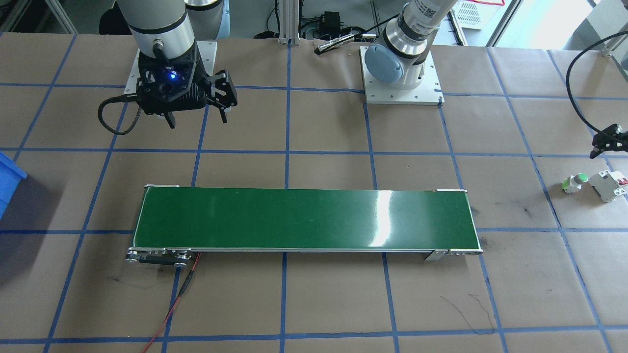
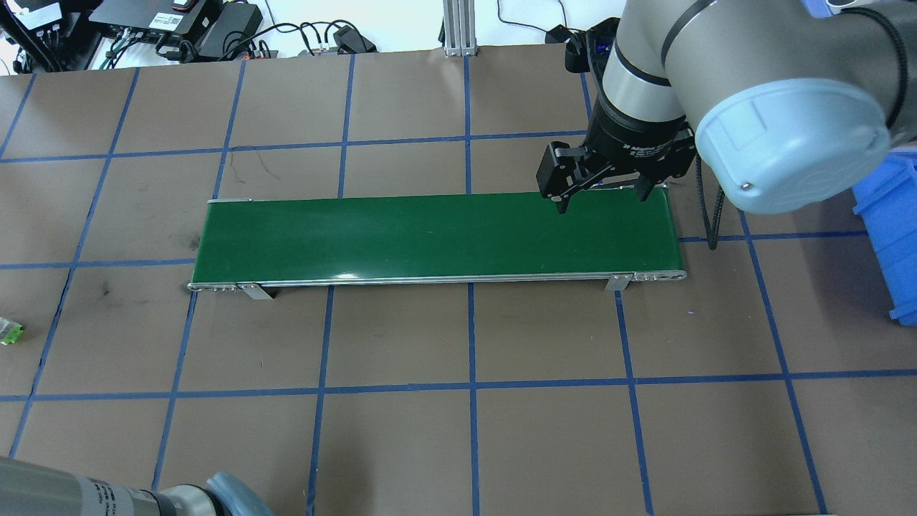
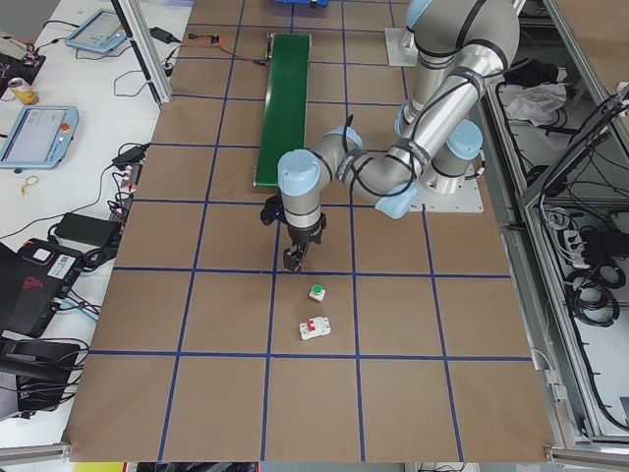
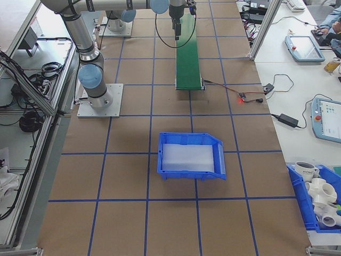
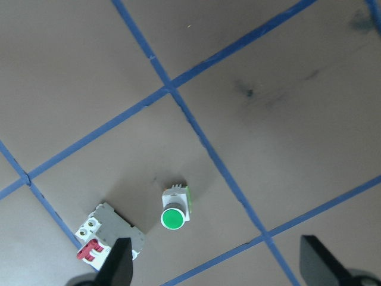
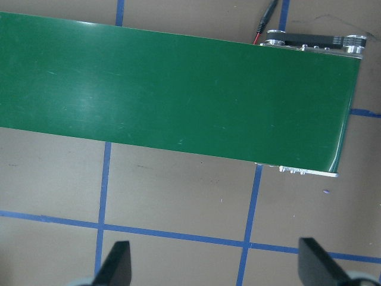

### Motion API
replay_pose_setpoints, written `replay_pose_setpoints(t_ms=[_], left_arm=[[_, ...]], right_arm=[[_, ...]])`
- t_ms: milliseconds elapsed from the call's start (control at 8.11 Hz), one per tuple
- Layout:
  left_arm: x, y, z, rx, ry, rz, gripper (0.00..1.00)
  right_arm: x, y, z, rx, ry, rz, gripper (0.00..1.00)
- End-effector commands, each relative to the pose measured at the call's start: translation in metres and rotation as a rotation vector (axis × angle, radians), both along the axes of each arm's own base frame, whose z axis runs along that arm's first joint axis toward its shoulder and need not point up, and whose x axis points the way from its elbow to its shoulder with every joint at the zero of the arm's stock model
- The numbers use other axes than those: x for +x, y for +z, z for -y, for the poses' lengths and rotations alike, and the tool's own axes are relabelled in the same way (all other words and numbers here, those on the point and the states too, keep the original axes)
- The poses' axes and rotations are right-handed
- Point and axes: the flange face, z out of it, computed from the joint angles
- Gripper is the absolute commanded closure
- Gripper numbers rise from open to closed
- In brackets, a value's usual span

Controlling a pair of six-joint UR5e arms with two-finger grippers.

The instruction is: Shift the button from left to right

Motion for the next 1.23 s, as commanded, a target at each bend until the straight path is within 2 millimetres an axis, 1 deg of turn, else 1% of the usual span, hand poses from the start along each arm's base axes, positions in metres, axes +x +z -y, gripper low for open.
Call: replay_pose_setpoints(t_ms=[0, 123, 247, 864, 1110], left_arm=[[0.024, -0.07, 0.004, 0.054, 0.015, -0.064, 0.0], [0.03, -0.085, 0.003, 0.096, 0.011, -0.041, 0.0], [0.034, -0.094, -0.002, 0.156, 0.017, -0.013, 0.0], [0.034, -0.104, -0.002, 0.164, 0.016, -0.028, 0.0], [0.036, -0.128, -0.001, 0.187, 0.013, -0.051, 0.0]], right_arm=[[0.0, -0.001, 0.0, 0.002, -0.002, 0.0, 0.0], [0.0, -0.001, 0.0, 0.002, -0.002, 0.0, 0.0], [0.0, -0.001, 0.0, 0.002, 0.0, -0.001, 0.0], [0.0, -0.001, 0.0, 0.002, 0.0, -0.001, 0.0], [0.0, -0.001, 0.0, 0.002, 0.001, -0.001, 0.0]])
